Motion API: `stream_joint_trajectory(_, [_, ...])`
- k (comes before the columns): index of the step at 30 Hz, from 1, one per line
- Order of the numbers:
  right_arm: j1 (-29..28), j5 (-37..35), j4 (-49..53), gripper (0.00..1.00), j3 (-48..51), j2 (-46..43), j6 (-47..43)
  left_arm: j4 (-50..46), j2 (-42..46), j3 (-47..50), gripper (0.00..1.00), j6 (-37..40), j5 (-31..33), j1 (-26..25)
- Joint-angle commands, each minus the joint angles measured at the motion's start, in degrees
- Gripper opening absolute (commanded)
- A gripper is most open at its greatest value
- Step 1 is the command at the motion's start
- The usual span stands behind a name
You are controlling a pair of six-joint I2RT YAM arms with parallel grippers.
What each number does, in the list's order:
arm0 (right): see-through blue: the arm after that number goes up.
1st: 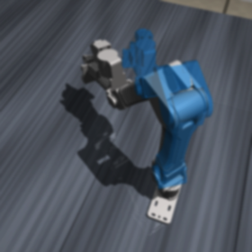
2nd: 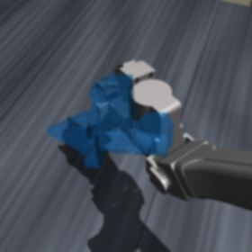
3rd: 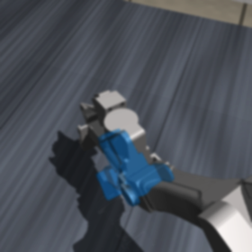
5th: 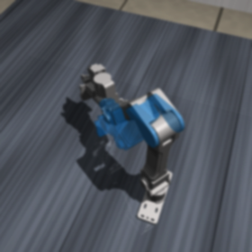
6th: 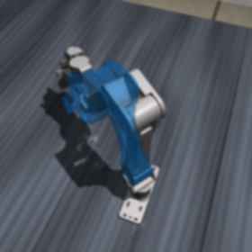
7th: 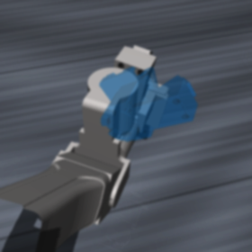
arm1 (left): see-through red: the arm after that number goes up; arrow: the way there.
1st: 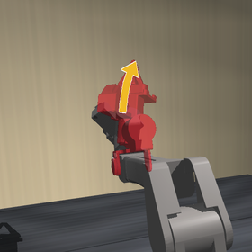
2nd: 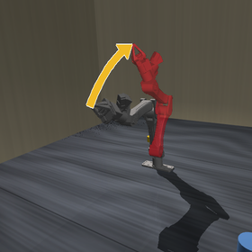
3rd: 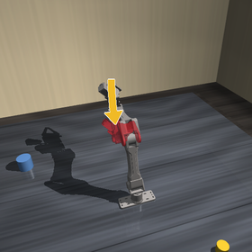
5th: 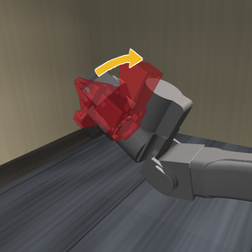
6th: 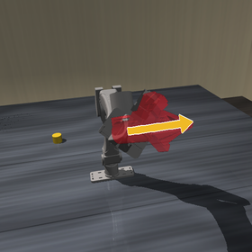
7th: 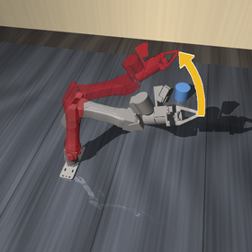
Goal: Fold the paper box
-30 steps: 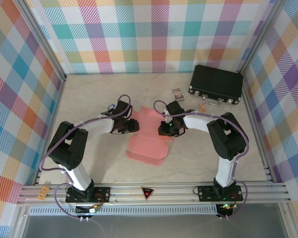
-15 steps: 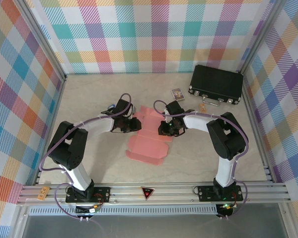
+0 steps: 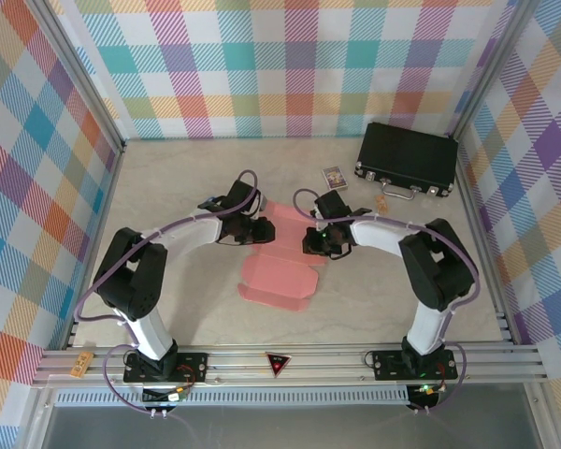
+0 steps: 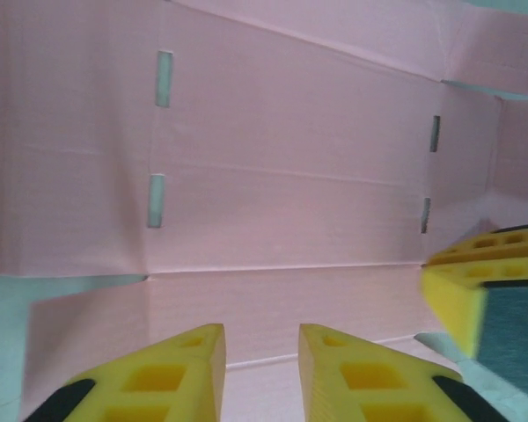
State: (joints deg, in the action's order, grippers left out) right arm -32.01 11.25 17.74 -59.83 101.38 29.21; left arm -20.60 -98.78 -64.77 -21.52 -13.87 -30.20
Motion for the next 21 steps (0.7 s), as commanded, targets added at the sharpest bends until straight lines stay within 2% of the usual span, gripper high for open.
stream_joint_trajectory(1, [-0.16, -5.08, 2.00, 0.18, 0.50, -5.61, 1.20, -6.30, 3.78, -3.57, 0.31, 2.10, 7.89, -2.36])
stream_joint_trajectory(3, [0.01, -5.83, 3.29, 0.18, 0.98, -7.31, 1.18, -8.83, 3.79, -5.02, 0.31, 3.18, 10.93, -3.82])
stream_joint_trajectory(6, [0.31, -6.08, 4.64, 0.19, 2.15, -8.77, 1.33, -8.63, 2.20, -5.97, 0.28, 3.44, 8.95, -5.35])
stream_joint_trajectory(7, [0.28, -6.33, 4.84, 0.20, 2.92, -9.30, 1.56, -8.00, 1.35, -6.06, 0.25, 3.38, 8.06, -5.72])
stream_joint_trajectory(9, [0.37, -7.08, 4.68, 0.23, 4.62, -10.43, 1.98, -6.34, -0.89, -6.23, 0.10, 2.74, 5.65, -6.49])
stream_joint_trajectory(11, [0.52, -7.41, 4.44, 0.27, 5.96, -11.23, 2.28, -4.70, -3.09, -6.10, 0.00, 1.71, 3.73, -6.97])
stream_joint_trajectory(17, [0.63, -8.81, 4.95, 0.38, 8.09, -12.00, 3.81, -1.89, -8.57, -5.88, 0.00, -0.44, 1.75, -8.44])
stream_joint_trajectory(21, [0.63, -8.11, 4.22, 0.40, 8.43, -10.76, 4.69, -2.07, -10.31, -5.32, 0.00, -0.35, 2.94, -9.13])
